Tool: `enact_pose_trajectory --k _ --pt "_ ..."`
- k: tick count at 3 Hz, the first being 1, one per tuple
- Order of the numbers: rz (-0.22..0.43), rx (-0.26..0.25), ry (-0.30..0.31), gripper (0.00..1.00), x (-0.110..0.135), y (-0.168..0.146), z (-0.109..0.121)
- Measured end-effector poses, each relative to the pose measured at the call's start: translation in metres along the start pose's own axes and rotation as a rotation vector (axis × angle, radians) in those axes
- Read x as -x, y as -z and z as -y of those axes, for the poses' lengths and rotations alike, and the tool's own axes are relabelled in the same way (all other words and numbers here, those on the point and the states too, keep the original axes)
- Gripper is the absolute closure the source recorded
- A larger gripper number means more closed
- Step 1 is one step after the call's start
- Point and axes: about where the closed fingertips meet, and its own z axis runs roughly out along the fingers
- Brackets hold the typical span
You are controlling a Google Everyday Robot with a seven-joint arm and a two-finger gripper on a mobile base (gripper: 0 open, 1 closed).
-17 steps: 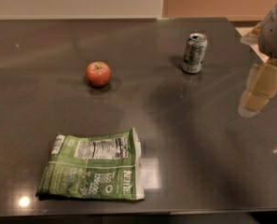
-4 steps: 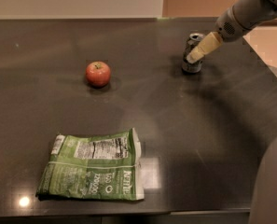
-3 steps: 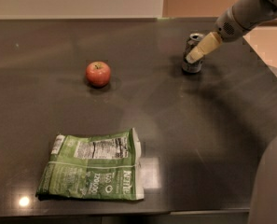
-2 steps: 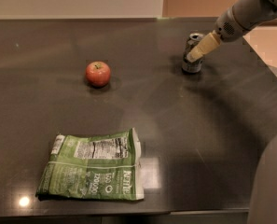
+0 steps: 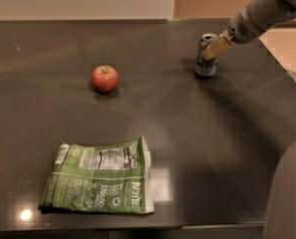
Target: Move 7up can near green jalapeno chip bag
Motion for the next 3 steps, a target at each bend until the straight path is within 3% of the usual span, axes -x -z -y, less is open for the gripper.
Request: enact_pose_trajectory --k 1,2,3 --pt "0.024 0.016 0.007 0.88 0.006 0.003 -0.006" --pt "0.061 0.044 0.029 1.0 0.013 0.013 -0.021" --pt "0.107 0.085 0.068 1.0 0.019 0.031 -0.05"
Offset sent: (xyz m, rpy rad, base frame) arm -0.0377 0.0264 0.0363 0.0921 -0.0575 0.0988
